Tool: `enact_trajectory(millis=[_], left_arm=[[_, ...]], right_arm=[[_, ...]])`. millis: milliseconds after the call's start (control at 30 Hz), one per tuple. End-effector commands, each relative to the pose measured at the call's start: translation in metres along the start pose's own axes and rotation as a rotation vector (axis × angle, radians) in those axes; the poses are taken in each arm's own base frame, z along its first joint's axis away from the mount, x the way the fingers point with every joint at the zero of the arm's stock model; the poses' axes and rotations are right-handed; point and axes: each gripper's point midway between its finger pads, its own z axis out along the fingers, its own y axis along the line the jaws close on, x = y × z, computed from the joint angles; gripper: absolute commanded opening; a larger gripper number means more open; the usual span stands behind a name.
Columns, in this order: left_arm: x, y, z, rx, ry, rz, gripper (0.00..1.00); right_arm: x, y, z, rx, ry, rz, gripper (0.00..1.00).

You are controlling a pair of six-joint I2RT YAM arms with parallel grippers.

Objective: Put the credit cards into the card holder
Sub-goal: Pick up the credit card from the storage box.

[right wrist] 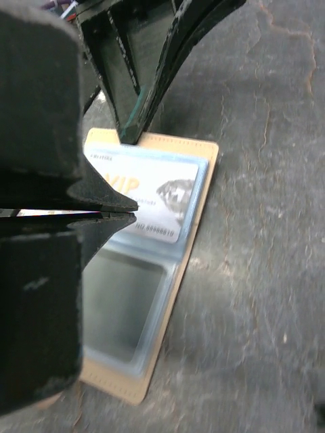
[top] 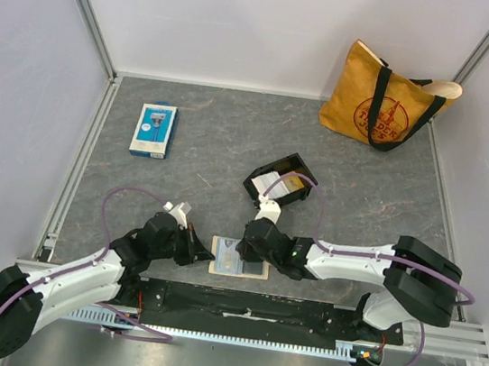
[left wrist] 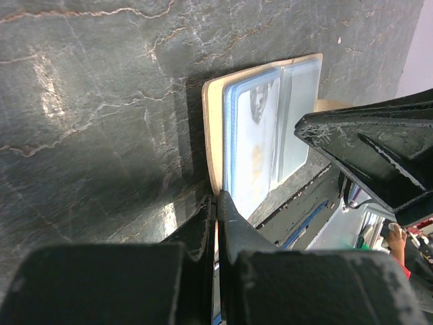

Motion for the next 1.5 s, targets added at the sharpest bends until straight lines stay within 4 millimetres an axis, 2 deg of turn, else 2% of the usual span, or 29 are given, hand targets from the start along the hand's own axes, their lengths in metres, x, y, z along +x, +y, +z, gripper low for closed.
enact_trajectory(millis=[0,200,433,600,767,967,1033,1133,1267,1467], left_arm=[[0.004,0.01,0.001,-0.024,-0.001,-0.03,0.02],[0.002,0.008,0.0,-0.021,-0.01,-0.029,0.02],[0.002,0.01,-0.001,-0.023,-0.016,-0.03,0.02],[0.003,0.009,-0.002,-0.02,-0.013,-0.026,0.02],[0.003,0.008,-0.002,-0.016,-0.014,-0.025,0.02],[0.001,0.007,-0.002,-0.016,-0.017,-0.023,0.02],[0.0,0.004,-0.002,-0.01,-0.017,-0.016,0.02],[-0.002,0.001,-0.002,-0.005,-0.022,-0.012,0.02],[-0.004,-0.002,-0.002,0.002,-0.023,-0.007,0.02],[-0.006,-0.006,-0.003,0.009,-0.025,-0.001,0.02]], right_arm=[[-0.006,0.032,0.012,-0.091,0.006,-0.008,0.0],[0.01,0.006,0.027,0.027,0.05,-0.023,0.0],[-0.002,-0.014,0.015,0.125,0.004,-0.054,0.0],[0.001,-0.016,0.017,0.137,0.022,-0.07,0.0],[-0.008,0.002,0.015,0.074,0.009,-0.086,0.0],[-0.046,0.037,-0.011,-0.047,-0.078,-0.1,0.1],[-0.066,0.04,-0.021,-0.071,-0.11,-0.088,0.14],[-0.097,0.033,-0.036,-0.08,-0.157,-0.076,0.2],[-0.136,0.016,-0.058,-0.038,-0.225,-0.117,0.34],[-0.181,-0.013,-0.077,0.014,-0.268,-0.152,0.41]])
